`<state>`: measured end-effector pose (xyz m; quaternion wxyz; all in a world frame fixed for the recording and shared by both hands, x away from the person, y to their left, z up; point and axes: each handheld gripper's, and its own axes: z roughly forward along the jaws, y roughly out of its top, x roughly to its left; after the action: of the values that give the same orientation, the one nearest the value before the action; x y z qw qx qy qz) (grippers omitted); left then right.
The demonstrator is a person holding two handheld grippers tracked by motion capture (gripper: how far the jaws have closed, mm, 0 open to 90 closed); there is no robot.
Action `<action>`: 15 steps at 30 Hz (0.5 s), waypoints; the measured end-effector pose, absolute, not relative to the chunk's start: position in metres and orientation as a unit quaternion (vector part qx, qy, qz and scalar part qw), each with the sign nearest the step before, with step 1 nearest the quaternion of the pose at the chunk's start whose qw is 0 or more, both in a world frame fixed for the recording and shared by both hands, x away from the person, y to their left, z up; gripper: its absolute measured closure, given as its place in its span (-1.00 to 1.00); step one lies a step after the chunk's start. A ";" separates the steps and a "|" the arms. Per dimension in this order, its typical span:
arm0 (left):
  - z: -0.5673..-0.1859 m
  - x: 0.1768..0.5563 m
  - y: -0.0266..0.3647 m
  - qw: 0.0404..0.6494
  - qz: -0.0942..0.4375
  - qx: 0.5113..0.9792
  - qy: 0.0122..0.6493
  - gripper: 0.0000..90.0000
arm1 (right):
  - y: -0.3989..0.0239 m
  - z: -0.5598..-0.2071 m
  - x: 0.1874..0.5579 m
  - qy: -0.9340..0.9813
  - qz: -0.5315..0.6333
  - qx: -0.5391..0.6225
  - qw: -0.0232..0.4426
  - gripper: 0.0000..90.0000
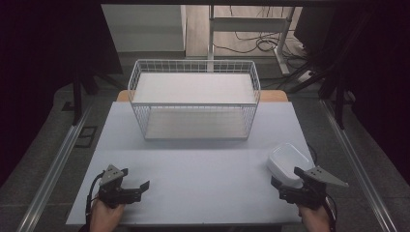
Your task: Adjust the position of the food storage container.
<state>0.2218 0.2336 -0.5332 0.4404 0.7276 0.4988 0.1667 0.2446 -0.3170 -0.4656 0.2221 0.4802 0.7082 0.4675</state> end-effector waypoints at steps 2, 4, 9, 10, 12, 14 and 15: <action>-0.533 0.222 0.232 0.443 0.152 0.732 0.495 -0.94 | -0.318 -0.465 0.244 0.706 0.470 0.482 0.218 -0.95; -0.534 0.222 0.230 0.442 0.155 0.736 0.489 -0.94 | -0.321 -0.467 0.241 0.707 0.474 0.478 0.217 -0.97; -0.536 0.224 0.231 0.461 0.164 0.726 0.484 -0.99 | -0.320 -0.475 0.241 0.708 0.458 0.482 0.239 -0.98; -0.536 0.224 0.231 0.461 0.164 0.726 0.484 -1.00 | -0.320 -0.475 0.241 0.708 0.458 0.482 0.239 -0.98; -0.535 0.224 0.234 0.475 0.165 0.715 0.486 -1.00 | -0.318 -0.477 0.242 0.711 0.448 0.484 0.245 -0.99; -0.534 0.223 0.236 0.487 0.166 0.706 0.487 -1.00 | -0.317 -0.477 0.242 0.716 0.437 0.483 0.252 -0.99; -0.535 0.223 0.236 0.488 0.164 0.705 0.487 -1.00 | -0.317 -0.476 0.241 0.720 0.436 0.477 0.251 -1.00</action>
<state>0.2233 0.2359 -0.5346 0.4885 0.7054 0.4868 0.1640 0.2412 -0.3170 -0.4765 0.2508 0.4771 0.7204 0.4364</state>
